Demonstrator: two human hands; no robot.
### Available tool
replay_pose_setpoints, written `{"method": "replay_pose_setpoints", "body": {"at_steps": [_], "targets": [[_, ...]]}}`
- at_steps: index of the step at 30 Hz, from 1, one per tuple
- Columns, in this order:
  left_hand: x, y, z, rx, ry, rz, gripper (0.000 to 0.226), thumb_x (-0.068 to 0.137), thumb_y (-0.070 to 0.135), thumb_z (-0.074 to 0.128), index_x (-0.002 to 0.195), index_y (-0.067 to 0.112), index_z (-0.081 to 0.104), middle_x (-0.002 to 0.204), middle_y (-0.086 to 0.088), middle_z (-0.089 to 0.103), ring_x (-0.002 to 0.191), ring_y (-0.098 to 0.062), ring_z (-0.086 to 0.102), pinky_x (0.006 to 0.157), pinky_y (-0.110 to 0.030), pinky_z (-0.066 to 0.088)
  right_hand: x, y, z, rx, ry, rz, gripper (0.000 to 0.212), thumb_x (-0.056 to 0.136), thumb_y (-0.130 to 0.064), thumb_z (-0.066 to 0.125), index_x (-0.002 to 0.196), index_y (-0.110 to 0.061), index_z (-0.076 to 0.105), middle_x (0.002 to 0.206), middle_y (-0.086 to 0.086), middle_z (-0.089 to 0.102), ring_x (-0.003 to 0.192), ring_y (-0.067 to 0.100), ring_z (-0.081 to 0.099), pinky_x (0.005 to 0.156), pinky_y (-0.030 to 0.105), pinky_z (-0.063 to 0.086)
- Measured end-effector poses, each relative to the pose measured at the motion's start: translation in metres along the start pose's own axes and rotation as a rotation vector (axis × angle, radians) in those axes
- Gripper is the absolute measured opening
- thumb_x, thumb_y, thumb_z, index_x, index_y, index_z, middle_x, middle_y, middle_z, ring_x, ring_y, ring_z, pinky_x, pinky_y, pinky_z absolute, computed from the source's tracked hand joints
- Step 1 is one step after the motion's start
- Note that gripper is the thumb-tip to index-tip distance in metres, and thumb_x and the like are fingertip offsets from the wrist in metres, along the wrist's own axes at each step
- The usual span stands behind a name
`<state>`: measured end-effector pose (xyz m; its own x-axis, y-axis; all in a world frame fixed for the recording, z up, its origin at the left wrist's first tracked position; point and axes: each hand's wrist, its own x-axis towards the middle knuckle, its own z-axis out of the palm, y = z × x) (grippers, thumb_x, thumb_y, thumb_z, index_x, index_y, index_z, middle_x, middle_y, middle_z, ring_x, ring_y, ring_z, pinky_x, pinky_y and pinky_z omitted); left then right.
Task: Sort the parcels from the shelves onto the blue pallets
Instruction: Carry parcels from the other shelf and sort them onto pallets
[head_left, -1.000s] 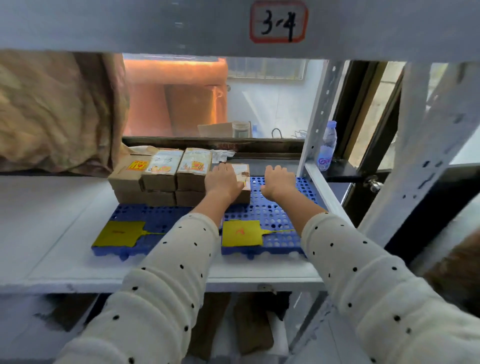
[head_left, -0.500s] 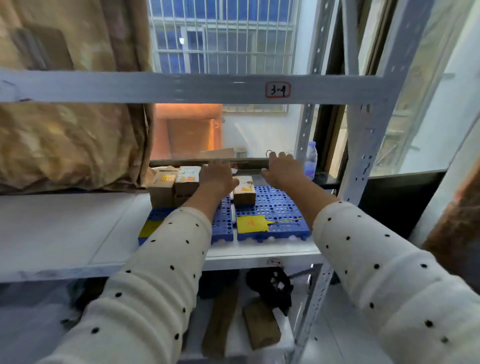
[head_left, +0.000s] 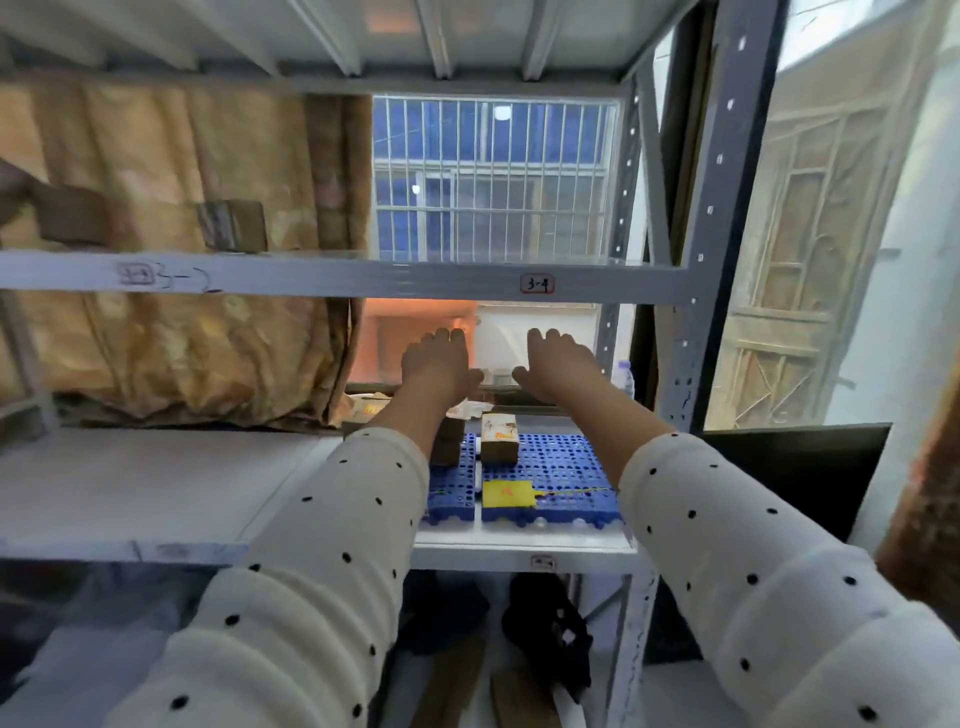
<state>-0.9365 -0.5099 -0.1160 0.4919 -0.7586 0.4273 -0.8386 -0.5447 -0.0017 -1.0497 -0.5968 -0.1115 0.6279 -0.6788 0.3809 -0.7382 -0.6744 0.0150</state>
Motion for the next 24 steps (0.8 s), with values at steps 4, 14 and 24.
{"method": "replay_pose_setpoints", "body": {"at_steps": [4,14,24], "targets": [[-0.018,-0.008,-0.015,0.015,0.008,-0.023,0.059,0.094,0.042,0.049,0.141,0.011,0.035,0.142,-0.011,0.041,0.124,-0.028,0.045,0.096,-0.038,0.041,-0.014,-0.013,-0.013,-0.008,0.016,-0.016,0.057,0.095,-0.039,0.050,0.140,-0.009,0.034,0.137,0.014,0.046,0.125,0.030,0.046,0.098,0.039,0.041],[-0.043,-0.062,-0.029,0.086,0.002,-0.069,0.059,0.093,0.044,0.047,0.141,0.011,0.035,0.137,-0.011,0.046,0.123,-0.027,0.046,0.094,-0.037,0.041,-0.028,-0.059,-0.026,-0.010,0.026,-0.041,0.058,0.094,-0.039,0.051,0.140,-0.010,0.034,0.137,0.013,0.046,0.124,0.029,0.046,0.099,0.039,0.040],[-0.090,-0.177,-0.052,0.097,0.020,-0.273,0.057,0.094,0.044,0.046,0.139,0.010,0.035,0.139,-0.013,0.043,0.124,-0.030,0.045,0.093,-0.039,0.041,-0.030,-0.179,-0.024,0.070,0.031,-0.277,0.052,0.094,-0.036,0.051,0.137,-0.009,0.039,0.138,0.014,0.046,0.126,0.031,0.045,0.096,0.040,0.041]]}}
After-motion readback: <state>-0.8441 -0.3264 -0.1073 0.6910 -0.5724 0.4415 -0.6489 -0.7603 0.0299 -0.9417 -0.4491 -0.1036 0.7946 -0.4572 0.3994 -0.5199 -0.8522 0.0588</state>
